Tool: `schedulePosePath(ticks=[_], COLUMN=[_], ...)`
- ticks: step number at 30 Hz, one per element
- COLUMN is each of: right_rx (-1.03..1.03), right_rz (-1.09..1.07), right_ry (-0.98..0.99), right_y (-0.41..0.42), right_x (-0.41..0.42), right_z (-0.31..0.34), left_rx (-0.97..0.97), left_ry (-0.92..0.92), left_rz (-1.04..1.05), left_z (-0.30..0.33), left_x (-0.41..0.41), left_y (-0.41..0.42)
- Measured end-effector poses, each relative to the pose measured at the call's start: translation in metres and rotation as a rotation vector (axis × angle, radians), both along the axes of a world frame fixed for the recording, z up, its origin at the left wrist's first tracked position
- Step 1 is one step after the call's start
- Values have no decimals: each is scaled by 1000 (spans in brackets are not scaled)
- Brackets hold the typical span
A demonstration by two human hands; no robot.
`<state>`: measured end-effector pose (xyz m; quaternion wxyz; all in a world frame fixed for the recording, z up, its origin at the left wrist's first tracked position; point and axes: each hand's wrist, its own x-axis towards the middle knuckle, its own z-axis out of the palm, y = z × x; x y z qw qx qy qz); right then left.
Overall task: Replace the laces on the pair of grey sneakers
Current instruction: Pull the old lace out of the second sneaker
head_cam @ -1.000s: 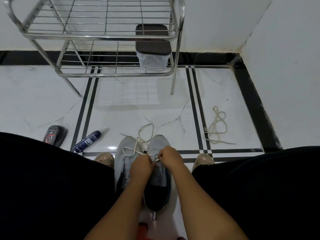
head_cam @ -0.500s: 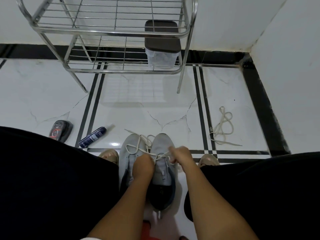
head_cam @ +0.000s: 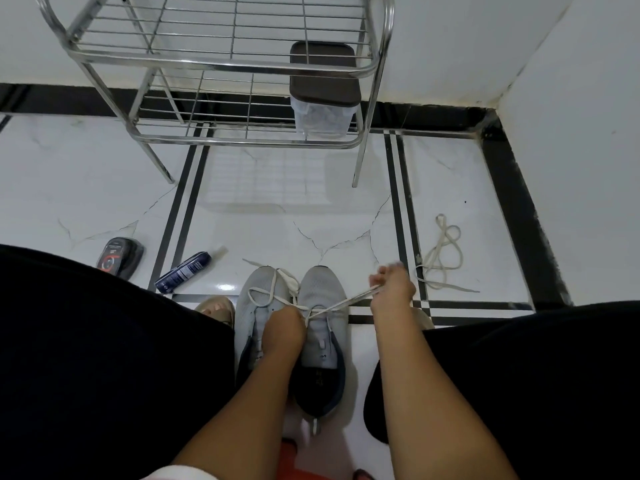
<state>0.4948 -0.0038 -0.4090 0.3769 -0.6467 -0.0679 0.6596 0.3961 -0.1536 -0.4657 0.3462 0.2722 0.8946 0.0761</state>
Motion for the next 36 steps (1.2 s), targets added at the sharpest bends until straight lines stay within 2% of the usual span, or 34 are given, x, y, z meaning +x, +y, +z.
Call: schedulePosePath(ticks=[2,4,5,7,9,10,11,14,15,16,17,18,20,21,22,23,24,28,30,33,35,36], right_rx=[226,441,497,587,532,459,377,42,-30,-60,-43,26,277,379,429,435,418,220,239,268,192,109], right_rz=[738,1463,1676,1838,1828,1766,1596,678,420,291,315,479,1053,1296,1434,1438,1350,842,784,1019,1321,1484], right_ry=[-508,-824,-930,-1082,-1110,-1056,-937,-310,-82,31,6,-143,-600,-764,-839,-865,-864,-867,-985,-1209,-1099,-950], right_y=[-8,-34,-49,-70,-77,-75,-67,-33,-25,-18,-13,-12,-24,-33,-43,-50,-52,-29,-16,-19,-28,-35], right_x=[-14,-22,-22,-16,-12,-11,-12,-12,-10,-9,-10,-14,-20,-21,-21,-19,-15,3,10,13,10,10], right_z=[-7,-27,-37,-53,-57,-56,-51,-24,-12,-7,-5,-6,-15,-24,-32,-38,-43,-36,-24,-11,-7,-5], left_rx=[-2,-4,-3,3,8,4,-1,-11,-10,-11,-11,-12,-15,-18,-18,-16,-12,126,196,162,125,109], left_ry=[-8,-16,-16,-15,-13,-12,-9,-14,-18,-21,-19,-15,-13,-12,-11,-8,-2,60,67,77,154,202], left_rz=[5,5,3,-3,-12,-14,-13,-3,-7,-12,-16,-20,-28,-32,-35,-39,-47,-96,-191,-378,-473,-513], left_z=[0,0,0,1,0,0,1,1,0,0,0,0,0,1,2,2,3,6,2,-3,-5,-6], left_x=[0,-1,-1,-1,0,0,0,0,1,1,1,0,0,0,0,0,1,5,6,9,10,10], left_y=[1,1,1,0,-1,-2,-2,-2,-2,-2,-2,-2,-2,-2,-2,-1,-1,5,11,24,30,33])
